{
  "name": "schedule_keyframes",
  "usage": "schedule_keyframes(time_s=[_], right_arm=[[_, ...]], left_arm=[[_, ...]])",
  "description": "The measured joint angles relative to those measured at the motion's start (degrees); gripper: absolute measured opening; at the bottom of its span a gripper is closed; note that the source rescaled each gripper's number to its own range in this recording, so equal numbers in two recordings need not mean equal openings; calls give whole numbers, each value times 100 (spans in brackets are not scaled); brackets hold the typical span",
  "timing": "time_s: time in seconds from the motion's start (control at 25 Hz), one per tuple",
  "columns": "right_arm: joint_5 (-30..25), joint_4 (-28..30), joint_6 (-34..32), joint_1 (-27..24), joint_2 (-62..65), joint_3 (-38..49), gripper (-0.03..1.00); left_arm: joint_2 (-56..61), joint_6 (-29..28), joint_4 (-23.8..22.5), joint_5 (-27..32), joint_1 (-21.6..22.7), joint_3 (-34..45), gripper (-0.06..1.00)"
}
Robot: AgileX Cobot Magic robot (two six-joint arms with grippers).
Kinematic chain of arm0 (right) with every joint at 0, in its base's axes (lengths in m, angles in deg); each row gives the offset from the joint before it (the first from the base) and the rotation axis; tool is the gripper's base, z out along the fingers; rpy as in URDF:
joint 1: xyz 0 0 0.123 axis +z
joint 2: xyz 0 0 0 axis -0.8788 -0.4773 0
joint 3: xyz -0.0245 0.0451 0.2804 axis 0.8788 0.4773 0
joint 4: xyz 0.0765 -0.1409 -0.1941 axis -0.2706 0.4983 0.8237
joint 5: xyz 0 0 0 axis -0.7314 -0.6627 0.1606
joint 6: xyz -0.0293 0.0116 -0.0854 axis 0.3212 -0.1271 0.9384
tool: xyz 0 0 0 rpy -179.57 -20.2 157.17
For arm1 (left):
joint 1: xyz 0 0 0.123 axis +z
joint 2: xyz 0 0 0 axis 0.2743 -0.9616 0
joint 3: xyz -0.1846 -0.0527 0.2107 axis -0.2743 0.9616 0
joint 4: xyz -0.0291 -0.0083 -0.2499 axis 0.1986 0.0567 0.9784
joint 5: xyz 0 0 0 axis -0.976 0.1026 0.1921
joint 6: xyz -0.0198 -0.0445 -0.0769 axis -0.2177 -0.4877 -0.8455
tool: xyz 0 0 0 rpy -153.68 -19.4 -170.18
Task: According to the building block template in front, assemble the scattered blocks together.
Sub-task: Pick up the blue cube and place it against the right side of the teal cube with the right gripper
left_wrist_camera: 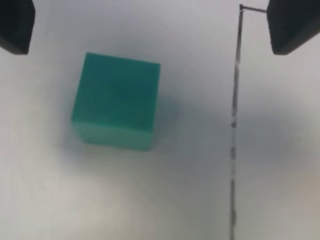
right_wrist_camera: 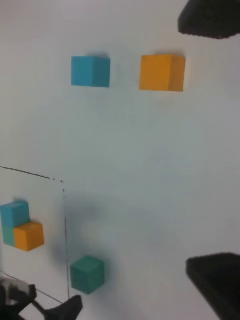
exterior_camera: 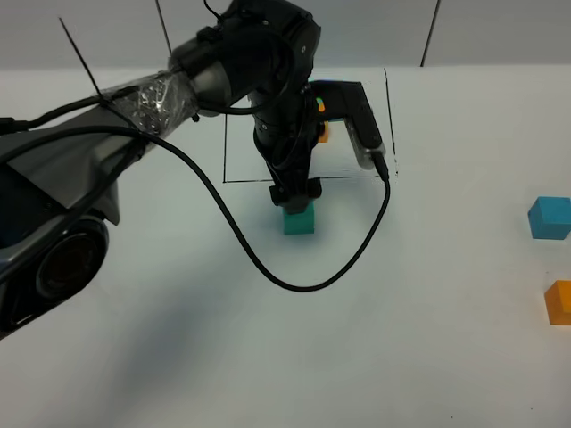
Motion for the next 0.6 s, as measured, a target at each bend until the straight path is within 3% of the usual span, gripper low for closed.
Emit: schedule_keyframes(time_s=[0.28,0.6], right_arm=[[0,0,0,0,0,0,74],[0,0,0,0,0,0,74]], left_arm=[[794,-684,9,-13,587,165,98],[2145,-1668,14,-368,1792,1319,98]])
